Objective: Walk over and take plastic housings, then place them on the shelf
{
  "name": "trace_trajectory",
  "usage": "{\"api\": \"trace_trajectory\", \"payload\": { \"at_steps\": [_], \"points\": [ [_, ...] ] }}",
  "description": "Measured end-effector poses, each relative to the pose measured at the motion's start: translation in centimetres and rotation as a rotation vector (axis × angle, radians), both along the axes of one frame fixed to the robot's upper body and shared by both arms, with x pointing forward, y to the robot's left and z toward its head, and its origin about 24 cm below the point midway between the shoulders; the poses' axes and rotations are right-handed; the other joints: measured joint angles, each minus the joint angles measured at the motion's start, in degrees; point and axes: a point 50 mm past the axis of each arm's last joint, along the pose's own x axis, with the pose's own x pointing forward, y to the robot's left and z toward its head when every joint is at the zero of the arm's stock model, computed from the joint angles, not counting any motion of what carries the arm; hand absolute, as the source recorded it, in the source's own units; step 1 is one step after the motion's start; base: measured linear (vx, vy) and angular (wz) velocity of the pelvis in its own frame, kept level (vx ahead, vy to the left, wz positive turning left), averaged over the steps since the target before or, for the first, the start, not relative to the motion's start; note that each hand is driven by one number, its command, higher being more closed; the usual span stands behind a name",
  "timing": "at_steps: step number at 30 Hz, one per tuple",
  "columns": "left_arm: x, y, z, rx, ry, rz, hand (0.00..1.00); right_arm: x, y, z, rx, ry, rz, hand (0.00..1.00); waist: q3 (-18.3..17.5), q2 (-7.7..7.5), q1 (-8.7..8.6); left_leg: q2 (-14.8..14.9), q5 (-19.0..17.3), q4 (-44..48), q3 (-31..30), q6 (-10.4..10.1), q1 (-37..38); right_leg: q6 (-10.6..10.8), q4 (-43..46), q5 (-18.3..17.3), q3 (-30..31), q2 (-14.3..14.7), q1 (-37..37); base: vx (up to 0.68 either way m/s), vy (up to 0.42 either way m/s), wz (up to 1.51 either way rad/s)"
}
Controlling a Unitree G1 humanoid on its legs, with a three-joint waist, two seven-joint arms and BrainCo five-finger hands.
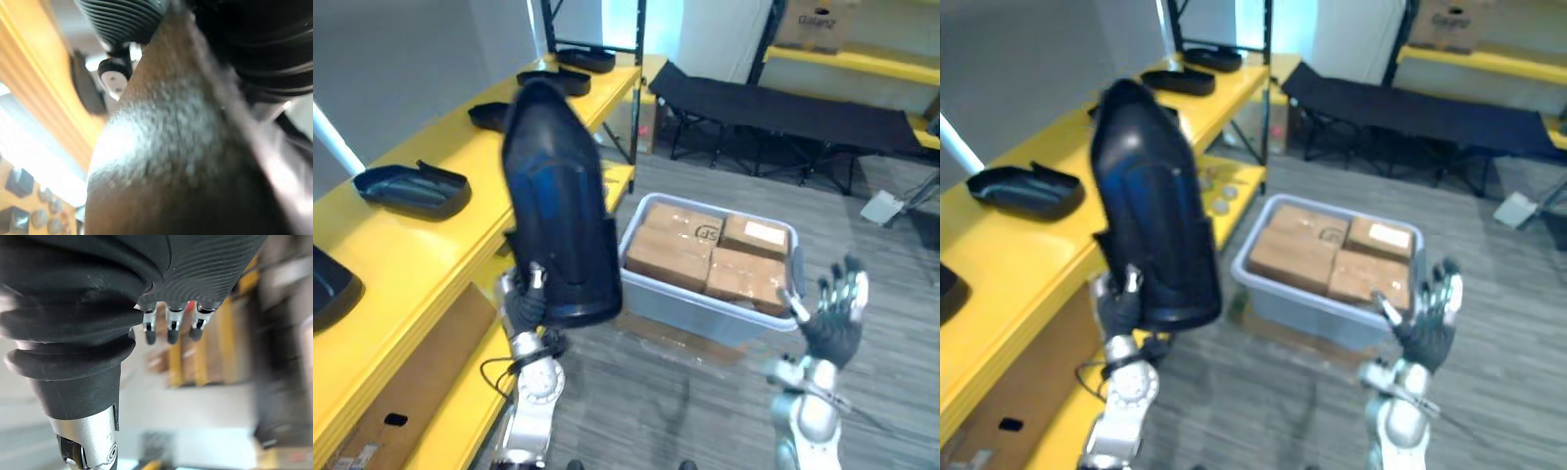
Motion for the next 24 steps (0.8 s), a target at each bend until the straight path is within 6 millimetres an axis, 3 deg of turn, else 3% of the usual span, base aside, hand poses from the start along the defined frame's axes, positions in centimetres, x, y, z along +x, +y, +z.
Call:
{"api": "trace_trajectory", "payload": {
  "at_steps": [5,9,11,17,23,24],
  "points": [
    [-1.5,1.5,0.9,-0.067,-0.056,0.080,1.00,0.4,1.2,-2.3,0.115,0.075,0.047,0.00,-0.17,-0.07,0.66,-0.14,0.07,-0.39,-0.62,-0.08,0.05,0.05,-0.04,-0.16,-0.60,-0.06,0.29,0.00,-0.002,0.06],
    [-2.6,2.6,2.7,-0.060,-0.136,0.136,1.00,2.9,3.4,-2.5,0.168,0.057,0.170,0.00,-0.23,-0.38,2.19,-1.07,0.77,0.32,-7.52,-0.09,-1.97,0.58,-0.26,-0.96,-7.65,-0.35,3.33,0.03,-0.017,0.86],
    [-3.9,4.2,3.5,-0.036,-0.171,0.225,1.00,5.2,4.8,-1.6,0.145,0.022,0.273,0.00,-0.20,-0.54,4.72,-1.90,1.71,0.25,-12.76,-0.17,-2.92,0.59,-0.89,-0.97,-13.12,-0.18,5.93,0.03,-0.016,1.17],
    [-7.1,7.2,3.8,0.009,-0.190,0.437,1.00,8.8,7.3,1.7,0.090,-0.103,0.418,0.00,-0.20,-2.34,11.25,-3.84,5.06,-3.48,-22.24,-0.06,-3.42,0.17,-0.62,-1.80,-22.22,-0.46,9.27,0.01,0.014,0.93],
    [-8.9,7.8,3.3,0.003,-0.148,0.487,1.00,9.7,9.5,3.2,0.094,-0.159,0.508,0.00,1.00,-3.87,12.64,-4.42,3.69,-1.63,-20.17,0.16,-2.51,-0.16,2.07,-3.39,-21.32,-2.11,9.03,-0.01,0.053,-0.13],
    [-8.9,7.8,3.7,0.010,-0.171,0.484,1.00,9.7,9.4,3.2,0.097,-0.160,0.506,0.00,1.85,-5.06,12.27,-5.28,2.03,2.18,-20.06,0.22,-4.74,0.69,2.58,-5.13,-21.95,-2.77,8.90,-0.11,0.056,0.14]
  ]
}}
